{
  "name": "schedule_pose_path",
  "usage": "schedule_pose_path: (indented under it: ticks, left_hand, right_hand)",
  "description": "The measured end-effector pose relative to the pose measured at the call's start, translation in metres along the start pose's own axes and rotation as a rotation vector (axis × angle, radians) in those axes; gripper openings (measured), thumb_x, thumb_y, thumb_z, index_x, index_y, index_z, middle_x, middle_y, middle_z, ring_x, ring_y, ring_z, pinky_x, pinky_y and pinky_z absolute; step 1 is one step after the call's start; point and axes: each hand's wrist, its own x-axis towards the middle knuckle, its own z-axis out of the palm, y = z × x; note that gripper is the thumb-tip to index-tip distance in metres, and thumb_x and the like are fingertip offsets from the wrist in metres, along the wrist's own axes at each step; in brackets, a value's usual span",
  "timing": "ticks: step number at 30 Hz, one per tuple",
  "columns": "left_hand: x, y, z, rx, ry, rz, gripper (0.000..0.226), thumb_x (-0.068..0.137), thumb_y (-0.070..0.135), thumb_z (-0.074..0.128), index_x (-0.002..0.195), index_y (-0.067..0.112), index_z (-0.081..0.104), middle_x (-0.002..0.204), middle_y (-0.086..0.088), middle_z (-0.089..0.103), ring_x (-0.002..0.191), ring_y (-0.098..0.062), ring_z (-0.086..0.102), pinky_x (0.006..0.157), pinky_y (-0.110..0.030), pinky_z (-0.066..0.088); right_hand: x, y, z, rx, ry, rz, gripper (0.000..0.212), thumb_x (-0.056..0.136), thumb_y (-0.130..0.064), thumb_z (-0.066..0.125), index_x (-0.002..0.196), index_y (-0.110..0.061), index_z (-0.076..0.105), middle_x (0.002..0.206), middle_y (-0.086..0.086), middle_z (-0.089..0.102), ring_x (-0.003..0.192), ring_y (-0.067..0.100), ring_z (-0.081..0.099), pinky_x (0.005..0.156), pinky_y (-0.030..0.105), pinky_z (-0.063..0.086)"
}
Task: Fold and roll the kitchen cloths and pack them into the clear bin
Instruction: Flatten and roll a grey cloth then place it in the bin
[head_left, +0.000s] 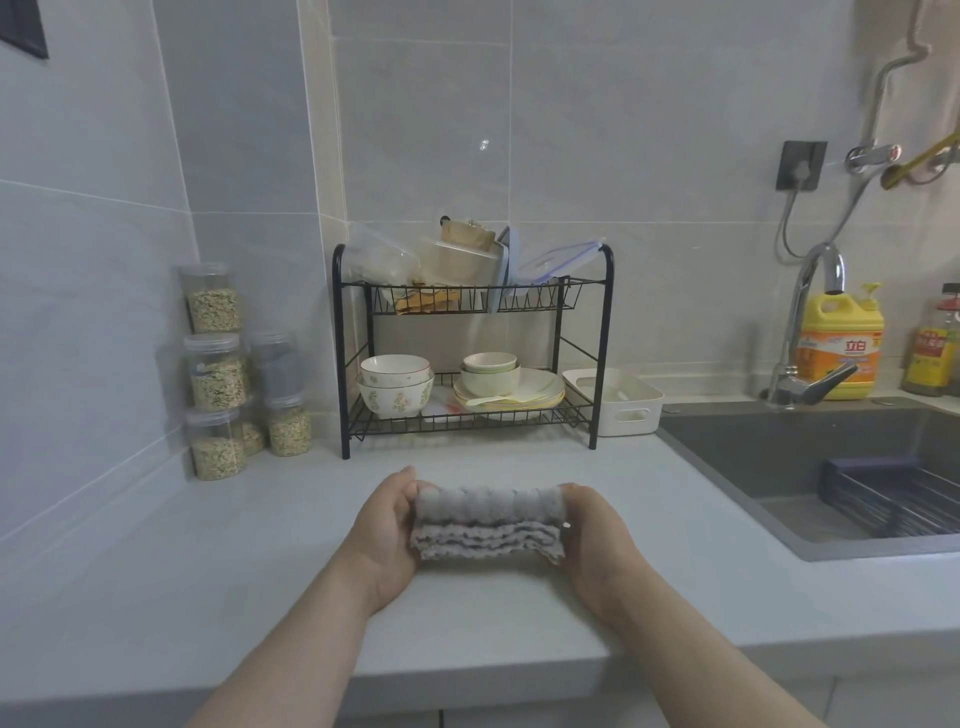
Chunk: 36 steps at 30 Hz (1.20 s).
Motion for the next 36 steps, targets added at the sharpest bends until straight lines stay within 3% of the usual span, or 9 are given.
schedule_pose_path:
  ticks: [2, 3, 5, 7, 9, 13, 19, 25, 36]
  left_hand:
    - [-0.001, -0.002, 0.001, 0.134, 0.021, 0.035, 0.019, 0.072, 0.027, 0.074, 0.069, 0.016, 0.059, 0.085, -0.018, 0.056, 0.076, -0.026, 0.055, 0.069, -0.034, 0.04]
    - [-0.001, -0.003, 0.002, 0.189, 0.041, 0.061, 0.021, 0.061, 0.018, 0.079, 0.071, 0.016, 0.061, 0.092, -0.018, 0.055, 0.081, -0.026, 0.053, 0.072, -0.034, 0.039]
    - [0.0, -0.004, 0.001, 0.203, 0.052, 0.089, 0.04, 0.054, 0.007, 0.076, 0.092, 0.014, 0.065, 0.106, -0.017, 0.054, 0.097, -0.028, 0.054, 0.086, -0.036, 0.041]
    - [-0.002, -0.003, 0.001, 0.157, 0.046, 0.072, 0.05, 0.06, -0.004, 0.078, 0.107, 0.004, 0.062, 0.109, -0.018, 0.063, 0.105, -0.031, 0.058, 0.1, -0.036, 0.043]
    - [-0.004, -0.004, 0.003, 0.173, 0.035, 0.063, 0.022, 0.075, -0.011, 0.07, 0.095, -0.005, 0.064, 0.089, -0.016, 0.072, 0.092, -0.031, 0.064, 0.093, -0.036, 0.047]
    - [-0.003, -0.005, 0.003, 0.165, 0.022, 0.096, 0.016, 0.085, -0.011, 0.057, 0.097, -0.002, 0.061, 0.084, -0.013, 0.072, 0.082, -0.027, 0.066, 0.082, -0.039, 0.051]
    - [-0.002, -0.003, 0.006, 0.147, 0.05, 0.108, 0.006, 0.09, 0.002, 0.059, 0.094, 0.001, 0.063, 0.087, -0.013, 0.07, 0.077, -0.025, 0.066, 0.055, -0.031, 0.057]
    - [0.001, -0.006, 0.008, 0.156, 0.16, 0.127, 0.003, 0.088, 0.001, 0.062, 0.086, 0.001, 0.064, 0.081, -0.014, 0.069, 0.071, -0.025, 0.063, 0.047, -0.024, 0.054]
    - [-0.001, -0.007, 0.005, 0.17, 0.06, 0.136, 0.005, 0.088, 0.008, 0.063, 0.089, 0.004, 0.066, 0.081, -0.009, 0.072, 0.071, -0.018, 0.068, 0.055, -0.026, 0.056]
  right_hand:
    - [0.0, 0.001, -0.001, -0.129, 0.023, -0.031, 0.029, 0.091, -0.039, 0.056, 0.083, -0.011, 0.052, 0.072, 0.009, 0.057, 0.068, 0.022, 0.054, 0.065, 0.033, 0.04]
    - [0.0, 0.002, -0.001, -0.208, 0.035, -0.077, 0.029, 0.086, -0.038, 0.064, 0.079, -0.013, 0.049, 0.069, 0.008, 0.052, 0.065, 0.02, 0.049, 0.062, 0.031, 0.037]
    - [-0.001, 0.003, 0.0, -0.266, 0.071, -0.141, 0.022, 0.082, -0.012, 0.07, 0.077, -0.013, 0.048, 0.065, 0.005, 0.046, 0.058, 0.018, 0.041, 0.055, 0.029, 0.032]
    - [-0.004, 0.001, 0.001, -0.205, 0.095, -0.134, 0.034, 0.071, -0.005, 0.075, 0.098, -0.012, 0.055, 0.082, 0.009, 0.059, 0.065, 0.023, 0.055, 0.062, 0.032, 0.046]
    - [-0.003, 0.0, -0.003, -0.099, 0.085, -0.102, 0.064, 0.057, -0.015, 0.082, 0.116, -0.008, 0.058, 0.104, 0.019, 0.066, 0.083, 0.033, 0.065, 0.082, 0.042, 0.052]
    - [-0.008, -0.002, -0.006, -0.049, 0.05, -0.107, 0.016, 0.08, 0.007, 0.068, 0.092, -0.002, 0.064, 0.08, 0.014, 0.067, 0.067, 0.024, 0.06, 0.063, 0.029, 0.048]
    - [-0.006, 0.0, -0.003, -0.049, 0.055, -0.131, 0.023, 0.087, 0.006, 0.061, 0.107, -0.004, 0.057, 0.096, 0.021, 0.064, 0.086, 0.034, 0.063, 0.086, 0.051, 0.052]
    - [-0.006, 0.0, -0.001, -0.013, 0.141, -0.146, 0.018, 0.087, 0.008, 0.061, 0.097, -0.007, 0.059, 0.085, 0.012, 0.064, 0.07, 0.022, 0.065, 0.059, 0.029, 0.059]
    - [-0.004, 0.004, -0.004, -0.148, 0.103, -0.17, 0.021, 0.089, -0.006, 0.064, 0.109, -0.009, 0.056, 0.089, 0.013, 0.062, 0.074, 0.016, 0.066, 0.068, 0.03, 0.059]
